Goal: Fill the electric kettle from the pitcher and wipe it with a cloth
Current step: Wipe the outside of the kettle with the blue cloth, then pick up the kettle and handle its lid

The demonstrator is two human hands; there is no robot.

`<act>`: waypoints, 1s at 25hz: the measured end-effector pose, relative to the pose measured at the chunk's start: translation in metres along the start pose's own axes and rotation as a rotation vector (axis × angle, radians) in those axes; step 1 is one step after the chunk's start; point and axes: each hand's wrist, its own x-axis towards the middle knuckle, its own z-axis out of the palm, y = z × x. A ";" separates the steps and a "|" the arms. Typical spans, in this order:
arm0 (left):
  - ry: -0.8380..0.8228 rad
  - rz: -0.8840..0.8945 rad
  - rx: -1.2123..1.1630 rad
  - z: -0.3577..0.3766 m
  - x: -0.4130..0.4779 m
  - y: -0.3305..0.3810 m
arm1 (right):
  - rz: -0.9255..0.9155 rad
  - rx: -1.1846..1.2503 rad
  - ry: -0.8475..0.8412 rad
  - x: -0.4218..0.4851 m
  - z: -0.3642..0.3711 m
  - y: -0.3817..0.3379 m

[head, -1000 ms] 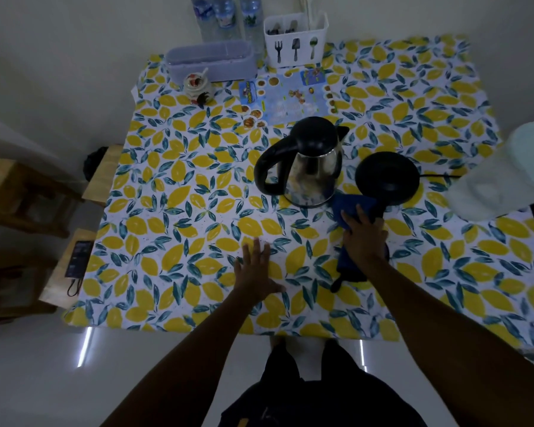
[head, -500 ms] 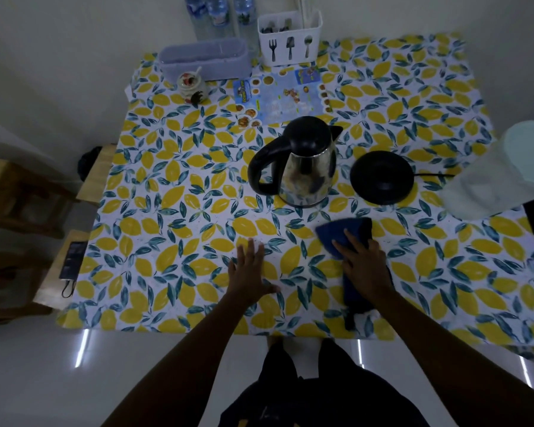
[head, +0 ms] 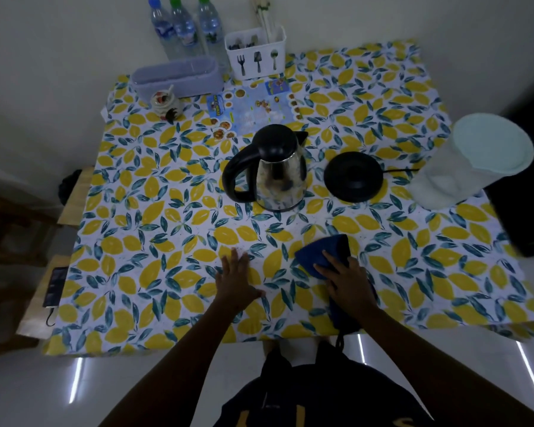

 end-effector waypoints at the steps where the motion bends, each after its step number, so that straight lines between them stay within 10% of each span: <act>1: 0.005 0.014 0.009 0.001 -0.001 0.005 | 0.032 0.002 0.036 -0.003 -0.003 0.008; 10: 0.011 0.352 0.049 0.019 0.003 0.086 | 0.390 0.007 0.059 -0.026 -0.013 0.072; 25: 0.360 0.455 0.009 -0.038 0.001 0.094 | 0.114 0.244 0.388 0.051 -0.097 0.005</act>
